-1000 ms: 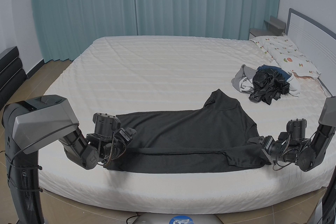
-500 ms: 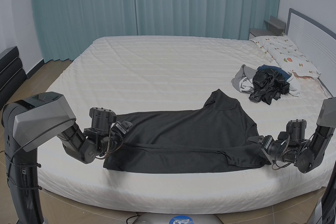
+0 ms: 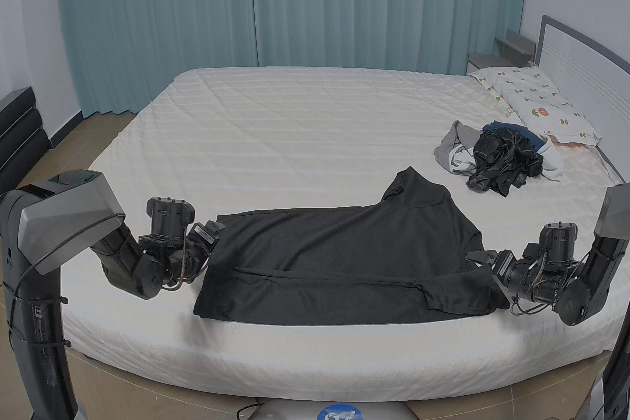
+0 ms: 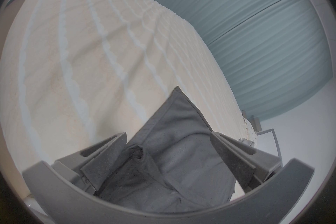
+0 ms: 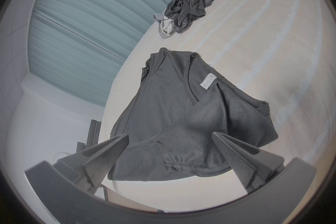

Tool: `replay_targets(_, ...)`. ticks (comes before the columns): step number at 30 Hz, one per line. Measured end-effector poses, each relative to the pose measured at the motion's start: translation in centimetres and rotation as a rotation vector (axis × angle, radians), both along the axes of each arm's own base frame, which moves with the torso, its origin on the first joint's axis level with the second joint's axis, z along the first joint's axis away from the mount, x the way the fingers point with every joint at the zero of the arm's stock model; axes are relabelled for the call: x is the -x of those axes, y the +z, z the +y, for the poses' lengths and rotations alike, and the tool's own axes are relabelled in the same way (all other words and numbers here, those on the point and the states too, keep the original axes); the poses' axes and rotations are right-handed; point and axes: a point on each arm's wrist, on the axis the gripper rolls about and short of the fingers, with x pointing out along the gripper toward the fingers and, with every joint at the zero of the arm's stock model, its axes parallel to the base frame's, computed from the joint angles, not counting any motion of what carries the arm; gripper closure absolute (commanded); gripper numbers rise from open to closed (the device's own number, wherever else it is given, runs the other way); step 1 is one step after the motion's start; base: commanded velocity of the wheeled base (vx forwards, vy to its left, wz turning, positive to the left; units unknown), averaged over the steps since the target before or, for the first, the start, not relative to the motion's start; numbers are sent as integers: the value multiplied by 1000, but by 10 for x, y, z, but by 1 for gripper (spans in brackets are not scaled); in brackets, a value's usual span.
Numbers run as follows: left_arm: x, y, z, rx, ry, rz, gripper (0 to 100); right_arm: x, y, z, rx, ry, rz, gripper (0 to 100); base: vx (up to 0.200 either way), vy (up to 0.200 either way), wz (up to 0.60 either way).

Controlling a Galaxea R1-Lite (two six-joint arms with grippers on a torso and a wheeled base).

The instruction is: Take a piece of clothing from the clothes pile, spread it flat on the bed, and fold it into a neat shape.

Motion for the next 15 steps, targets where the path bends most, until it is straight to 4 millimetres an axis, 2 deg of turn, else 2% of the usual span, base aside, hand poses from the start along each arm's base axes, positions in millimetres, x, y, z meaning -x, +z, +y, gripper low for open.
replay_targets(8,25,4,18,123,-160,65,0,1,1,-7,6,-22,-14,0,0,0,0)
replay_targets(15,43,6,26,26,-293,57,0,1,-3,-11,5,-31,4,0,0,0,0)
